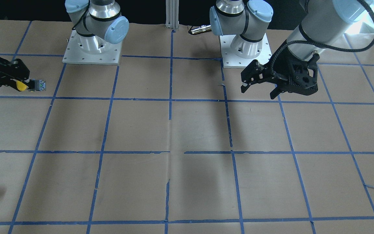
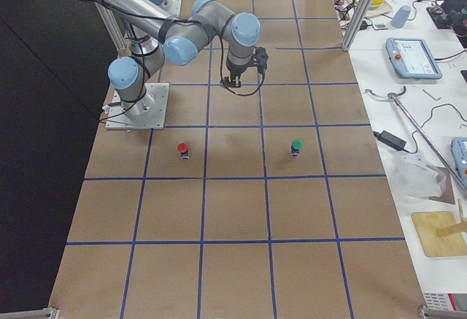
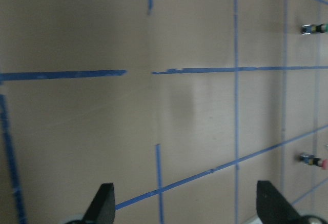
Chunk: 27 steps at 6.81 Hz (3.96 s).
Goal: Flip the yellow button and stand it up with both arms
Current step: 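Lower the button upright onto the table with the right gripper while the left arm retracts, then open the right gripper and lift it away from the standing button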
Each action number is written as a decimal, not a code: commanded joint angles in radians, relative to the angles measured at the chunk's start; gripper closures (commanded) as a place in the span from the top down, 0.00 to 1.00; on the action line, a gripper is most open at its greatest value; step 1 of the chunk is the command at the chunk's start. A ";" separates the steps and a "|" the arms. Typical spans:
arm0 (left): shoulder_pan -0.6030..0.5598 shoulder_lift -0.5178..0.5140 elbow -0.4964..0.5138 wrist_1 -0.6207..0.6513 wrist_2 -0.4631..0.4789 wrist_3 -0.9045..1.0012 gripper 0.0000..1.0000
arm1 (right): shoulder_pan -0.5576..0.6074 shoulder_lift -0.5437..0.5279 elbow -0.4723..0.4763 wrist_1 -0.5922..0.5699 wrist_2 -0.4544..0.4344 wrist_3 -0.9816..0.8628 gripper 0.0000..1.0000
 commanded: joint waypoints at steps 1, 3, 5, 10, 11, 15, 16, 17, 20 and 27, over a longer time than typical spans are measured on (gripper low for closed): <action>-0.051 0.006 0.151 -0.127 0.170 -0.033 0.99 | -0.079 0.059 0.015 -0.124 -0.003 -0.461 0.12; -0.061 0.030 0.164 -0.120 0.263 -0.062 0.99 | -0.184 0.125 0.097 -0.348 0.018 -0.820 0.12; -0.062 0.012 0.153 -0.108 0.144 -0.074 0.99 | -0.202 0.182 0.176 -0.517 0.116 -0.968 0.13; -0.059 0.012 0.127 -0.080 0.129 -0.061 0.99 | -0.309 0.259 0.205 -0.517 0.224 -1.336 0.23; -0.058 0.015 0.125 -0.080 0.129 -0.059 0.99 | -0.309 0.259 0.205 -0.517 0.227 -1.336 0.54; -0.053 0.016 0.125 -0.079 0.129 -0.058 0.99 | -0.291 0.094 0.199 -0.498 0.144 -0.951 1.00; -0.050 0.016 0.125 -0.079 0.128 -0.056 0.99 | -0.269 0.011 0.199 -0.460 0.121 -0.769 1.00; -0.047 0.018 0.124 -0.080 0.128 -0.056 0.99 | -0.248 -0.049 0.196 -0.397 0.018 -0.531 1.00; -0.045 0.018 0.124 -0.079 0.128 -0.048 0.99 | -0.139 -0.209 0.178 -0.304 -0.167 0.166 1.00; -0.045 0.016 0.127 -0.080 0.132 -0.047 0.99 | 0.548 -0.157 0.017 -0.036 -0.180 0.922 1.00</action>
